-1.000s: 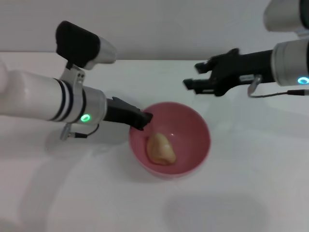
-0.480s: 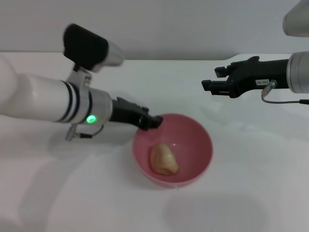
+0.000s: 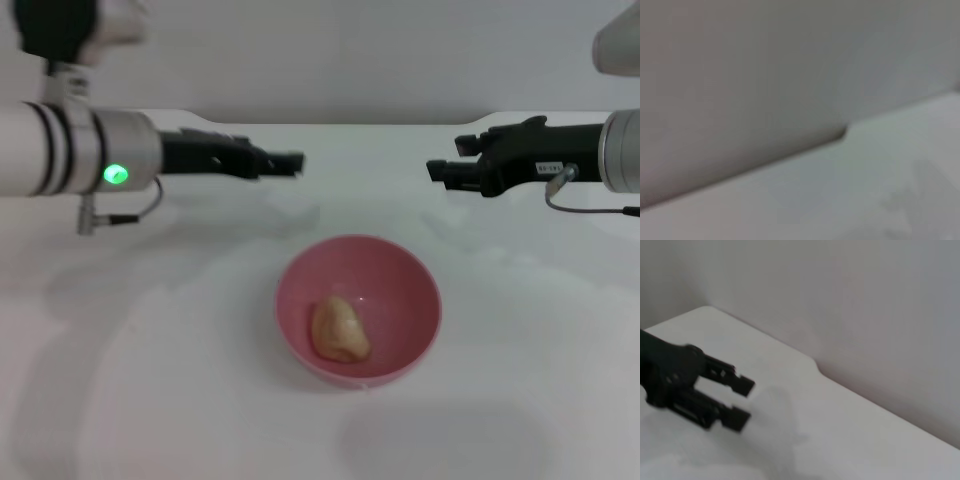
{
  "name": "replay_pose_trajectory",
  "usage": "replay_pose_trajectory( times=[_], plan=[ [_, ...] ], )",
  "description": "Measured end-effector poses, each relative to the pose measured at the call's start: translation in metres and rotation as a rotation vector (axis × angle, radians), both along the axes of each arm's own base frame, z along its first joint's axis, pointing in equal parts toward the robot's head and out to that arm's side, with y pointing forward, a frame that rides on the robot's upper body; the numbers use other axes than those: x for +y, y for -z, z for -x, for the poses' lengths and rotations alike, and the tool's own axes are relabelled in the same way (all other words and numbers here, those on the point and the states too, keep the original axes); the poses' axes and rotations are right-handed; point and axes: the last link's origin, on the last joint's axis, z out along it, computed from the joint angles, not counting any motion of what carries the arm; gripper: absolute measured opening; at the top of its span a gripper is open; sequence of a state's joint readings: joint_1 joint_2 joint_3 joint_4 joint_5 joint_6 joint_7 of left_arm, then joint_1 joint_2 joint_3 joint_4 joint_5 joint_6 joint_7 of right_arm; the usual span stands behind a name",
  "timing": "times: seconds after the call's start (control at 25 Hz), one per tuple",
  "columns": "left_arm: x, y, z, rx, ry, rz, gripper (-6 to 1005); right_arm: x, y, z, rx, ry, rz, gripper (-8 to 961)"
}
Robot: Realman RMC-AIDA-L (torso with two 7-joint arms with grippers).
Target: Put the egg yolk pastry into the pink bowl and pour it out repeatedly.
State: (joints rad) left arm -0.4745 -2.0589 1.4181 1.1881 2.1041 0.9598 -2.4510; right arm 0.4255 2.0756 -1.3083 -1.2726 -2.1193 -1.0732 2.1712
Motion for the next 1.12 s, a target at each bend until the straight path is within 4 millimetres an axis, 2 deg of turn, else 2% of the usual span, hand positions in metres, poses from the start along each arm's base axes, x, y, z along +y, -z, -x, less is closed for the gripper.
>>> replay_pose_trajectory(
  times=[0.2, 0.28, 0.4, 0.48, 0.6, 0.76, 0.88, 1.0, 1.12],
  plan=[
    [0.001, -0.036, 0.013, -0.218, -0.007, -0.109, 784, 0.004, -0.007, -0.003, 0.128, 0.049, -0.046, 487],
    [-0.003, -0.054, 0.024, -0.365, -0.006, -0.163, 801, 0.007, -0.012, -0.006, 0.197, 0.074, -0.064, 487],
    [-0.012, -0.081, 0.048, -0.594, 0.013, -0.272, 826, 0.009, -0.020, -0.012, 0.341, 0.099, -0.096, 487],
    [-0.023, -0.100, 0.073, -0.738, 0.030, -0.394, 835, 0.009, -0.026, -0.021, 0.501, 0.137, -0.123, 487],
    [-0.040, -0.116, 0.104, -0.797, 0.044, -0.567, 835, 0.005, -0.044, -0.043, 0.822, 0.211, -0.202, 487],
    [-0.061, -0.124, 0.137, -0.655, 0.095, -0.775, 835, -0.016, -0.066, -0.086, 1.217, 0.239, -0.396, 487],
    [-0.072, -0.116, 0.157, -0.484, 0.119, -0.902, 835, -0.039, -0.072, -0.116, 1.363, 0.265, -0.584, 487],
    [-0.082, -0.100, 0.174, -0.261, 0.150, -1.025, 835, -0.062, -0.069, -0.139, 1.363, 0.273, -0.756, 487],
    [-0.087, -0.081, 0.181, -0.050, 0.182, -1.083, 835, -0.077, -0.057, -0.150, 1.158, 0.215, -0.912, 487]
  ],
)
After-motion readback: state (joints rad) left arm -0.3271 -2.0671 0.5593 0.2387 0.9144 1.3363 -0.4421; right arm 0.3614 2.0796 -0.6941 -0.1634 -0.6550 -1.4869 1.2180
